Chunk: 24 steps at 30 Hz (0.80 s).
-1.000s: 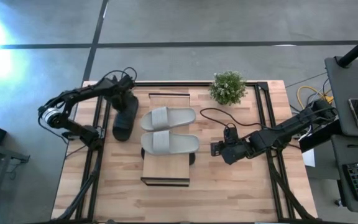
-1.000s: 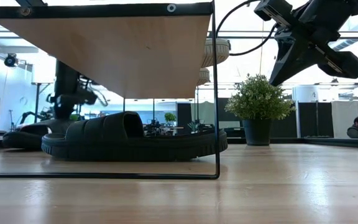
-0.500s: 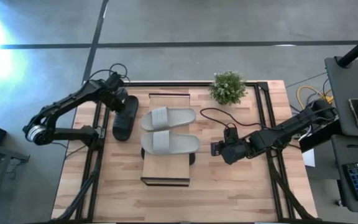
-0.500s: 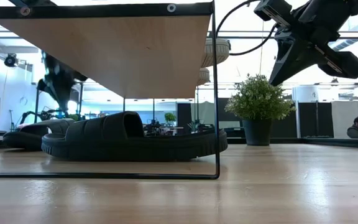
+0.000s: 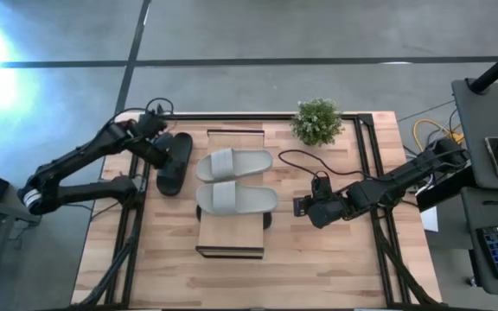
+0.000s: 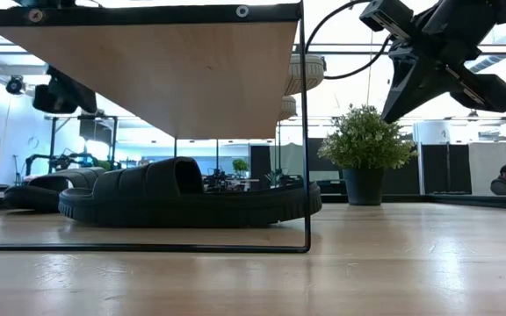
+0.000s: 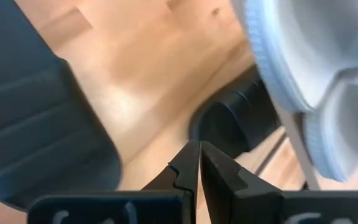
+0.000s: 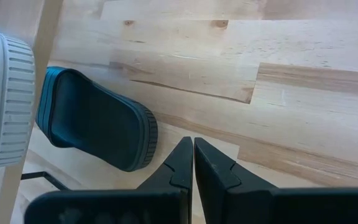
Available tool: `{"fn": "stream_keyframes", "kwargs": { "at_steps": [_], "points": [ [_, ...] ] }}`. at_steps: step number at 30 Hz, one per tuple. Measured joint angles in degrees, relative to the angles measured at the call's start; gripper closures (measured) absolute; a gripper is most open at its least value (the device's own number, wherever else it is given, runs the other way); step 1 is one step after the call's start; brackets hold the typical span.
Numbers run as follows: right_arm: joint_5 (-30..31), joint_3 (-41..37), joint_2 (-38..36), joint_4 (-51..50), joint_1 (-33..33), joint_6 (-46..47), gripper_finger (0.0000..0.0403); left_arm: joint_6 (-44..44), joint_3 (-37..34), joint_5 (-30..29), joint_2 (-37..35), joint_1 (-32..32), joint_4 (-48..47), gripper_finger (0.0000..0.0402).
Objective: Pick and place slides into the shelf
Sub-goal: Move the black slide under the shelf
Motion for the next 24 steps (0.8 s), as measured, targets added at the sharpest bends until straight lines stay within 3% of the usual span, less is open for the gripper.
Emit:
{"fn": "stream_keyframes", "kwargs": {
  "at_steps": [6, 19, 24],
  "points": [
    [0.07, -0.02, 0.0, -0.06, 0.0, -0.45, 0.0394, -7.99, -1.01, -7.14, -2.76, -6.82, -0.11, 0.04],
    [0.18, -0.26, 0.0, -0.07, 0.0, -0.66, 0.0394, -15.8, -6.5, -9.67, -0.18, -18.2, 1.8, 0.04],
    [0.15, -0.35, 0.47, -0.11, 0.0, -0.85, 0.0394, -19.22, -6.6, -14.51, 2.87, -22.83, 5.31, 0.04]
  ]
}}
